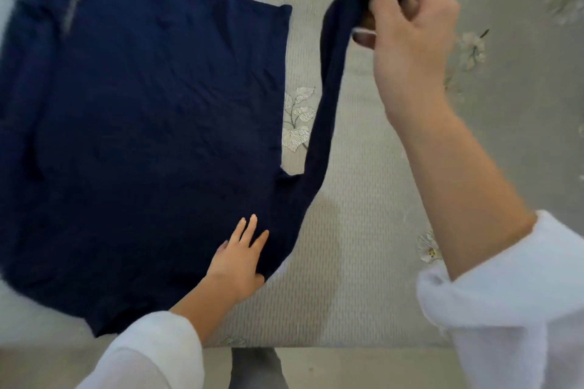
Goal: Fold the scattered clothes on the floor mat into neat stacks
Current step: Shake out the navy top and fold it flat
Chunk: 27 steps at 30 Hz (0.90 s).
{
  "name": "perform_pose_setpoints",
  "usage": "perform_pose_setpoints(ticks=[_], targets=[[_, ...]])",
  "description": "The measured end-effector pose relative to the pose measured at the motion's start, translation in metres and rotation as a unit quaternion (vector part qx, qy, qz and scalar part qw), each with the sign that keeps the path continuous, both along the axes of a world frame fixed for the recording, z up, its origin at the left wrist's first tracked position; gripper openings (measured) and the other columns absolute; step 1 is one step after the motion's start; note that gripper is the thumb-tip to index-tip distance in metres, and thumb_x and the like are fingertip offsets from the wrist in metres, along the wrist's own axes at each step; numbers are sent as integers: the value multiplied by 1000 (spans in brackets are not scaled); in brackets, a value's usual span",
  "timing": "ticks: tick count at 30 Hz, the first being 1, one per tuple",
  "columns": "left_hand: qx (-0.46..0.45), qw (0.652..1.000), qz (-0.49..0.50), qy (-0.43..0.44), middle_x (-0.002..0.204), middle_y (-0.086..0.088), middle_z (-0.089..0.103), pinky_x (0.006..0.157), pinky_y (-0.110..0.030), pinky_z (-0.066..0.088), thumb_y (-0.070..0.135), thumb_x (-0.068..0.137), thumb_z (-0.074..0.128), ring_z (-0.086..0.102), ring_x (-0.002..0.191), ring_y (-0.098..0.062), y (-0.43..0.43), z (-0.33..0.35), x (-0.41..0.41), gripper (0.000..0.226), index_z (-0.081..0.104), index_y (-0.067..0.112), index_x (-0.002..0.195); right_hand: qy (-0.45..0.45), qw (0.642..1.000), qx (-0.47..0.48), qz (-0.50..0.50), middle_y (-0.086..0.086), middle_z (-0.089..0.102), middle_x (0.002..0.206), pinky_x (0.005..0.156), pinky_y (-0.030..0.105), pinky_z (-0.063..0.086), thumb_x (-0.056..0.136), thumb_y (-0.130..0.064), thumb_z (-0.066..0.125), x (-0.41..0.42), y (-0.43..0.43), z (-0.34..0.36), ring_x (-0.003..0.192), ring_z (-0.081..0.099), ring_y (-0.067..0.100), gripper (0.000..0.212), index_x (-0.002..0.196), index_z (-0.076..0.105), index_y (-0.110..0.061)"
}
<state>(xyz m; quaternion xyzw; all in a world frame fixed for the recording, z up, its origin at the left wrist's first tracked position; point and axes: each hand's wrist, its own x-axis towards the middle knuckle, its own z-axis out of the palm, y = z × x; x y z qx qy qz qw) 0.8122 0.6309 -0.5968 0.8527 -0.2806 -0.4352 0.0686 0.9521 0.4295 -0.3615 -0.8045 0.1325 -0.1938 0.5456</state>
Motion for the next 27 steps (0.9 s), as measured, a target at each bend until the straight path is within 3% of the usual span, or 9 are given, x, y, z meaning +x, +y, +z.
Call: perform_pose_setpoints(ticks=[3,6,8,14,18,20,23,25,27], targets=[[-41,999,8,2,158,0,-22,118,-37,8,35,91,47,-20,145,-19,18,-4,-9,78,0,24,152,35,987,15,159,34,54,83,68,33,41,88,-2,50,47,50,8,73,48,33,18,91,51,15],[-64,998,-11,-14,160,-3,-11,119,-40,1,38,93,44,-17,146,-22,27,-5,-18,72,6,24,152,97,979,33,179,2,62,82,65,21,46,88,4,49,50,72,-24,76,58,10,33,117,53,-10],[-70,997,-28,-15,160,-3,-10,119,-41,-3,37,94,43,-16,146,-23,32,-5,-22,70,7,25,152,211,969,4,125,-2,62,85,65,24,47,91,0,49,27,73,-71,79,60,14,35,123,56,-13],[-85,986,-144,4,160,-5,-9,118,-43,-8,23,93,44,-17,145,-24,53,-9,-13,69,7,21,152,472,849,-134,195,-4,65,88,72,21,45,93,-12,51,-60,86,-195,79,60,12,28,119,61,-15],[-173,975,-135,19,158,1,20,118,-36,10,16,95,41,9,146,-17,79,-12,1,50,37,21,145,464,847,-158,208,-9,61,90,74,24,42,93,-18,51,-69,115,-221,81,57,10,30,123,57,-23],[-229,972,39,17,141,6,48,109,-30,32,11,93,42,40,131,-13,96,-13,19,41,57,23,129,451,847,-166,227,-9,59,90,73,24,41,93,-19,51,-69,130,-230,80,55,9,33,125,55,-26],[-255,877,403,-60,105,6,69,94,-29,47,1,88,50,63,100,-12,122,-16,82,32,70,19,105,432,851,-180,239,-12,52,87,70,25,41,95,-23,49,-69,147,-243,79,53,9,32,126,51,-27],[-271,754,598,-31,95,-1,70,87,-33,52,0,88,52,66,89,-16,134,-22,145,26,69,16,99,372,869,-264,193,-9,52,96,73,28,43,94,-31,52,-62,151,-251,90,56,15,32,125,50,-23],[-289,637,714,39,95,-8,68,77,-28,54,5,89,54,66,82,-14,140,-25,210,14,65,13,91,314,868,-361,134,2,52,124,93,35,44,89,-42,58,-56,150,-261,116,50,23,53,134,47,-18]])
